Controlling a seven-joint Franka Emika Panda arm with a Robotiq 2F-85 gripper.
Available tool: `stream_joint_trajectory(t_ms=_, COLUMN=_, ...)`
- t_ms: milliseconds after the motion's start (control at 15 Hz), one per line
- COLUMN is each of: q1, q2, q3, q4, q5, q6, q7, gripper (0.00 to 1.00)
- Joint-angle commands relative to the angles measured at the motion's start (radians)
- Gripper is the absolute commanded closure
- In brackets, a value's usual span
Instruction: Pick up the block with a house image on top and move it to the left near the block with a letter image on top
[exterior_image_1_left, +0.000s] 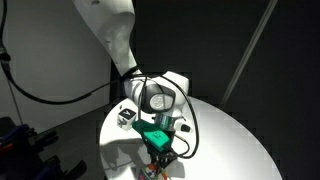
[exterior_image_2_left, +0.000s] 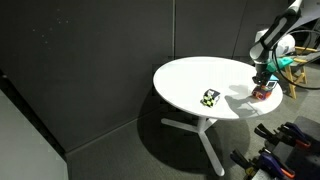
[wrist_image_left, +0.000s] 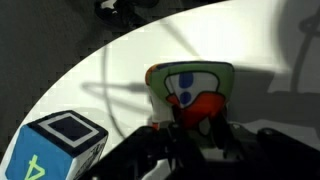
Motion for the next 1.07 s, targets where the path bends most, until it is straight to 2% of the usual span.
stream_joint_trajectory(t_ms=0, q1=0.031, q2=-0.053, q3=-0.02, q4=-0.015, q5=-0.061, q6=-0.032, q7=0.035, gripper=0.93)
stream_joint_trajectory(t_ms=600, q1=0.074, q2=-0.179, q3=0.008, q4=-0.047, q5=-0.072, q6=-0.075, q7=0.03, gripper=0.91)
stream_joint_trajectory(t_ms=1000, q1=0.088, q2=-0.271, q3=0.064, q4=-0.076, q5=-0.049, q6=-0.086, q7=-0.008, gripper=0.9)
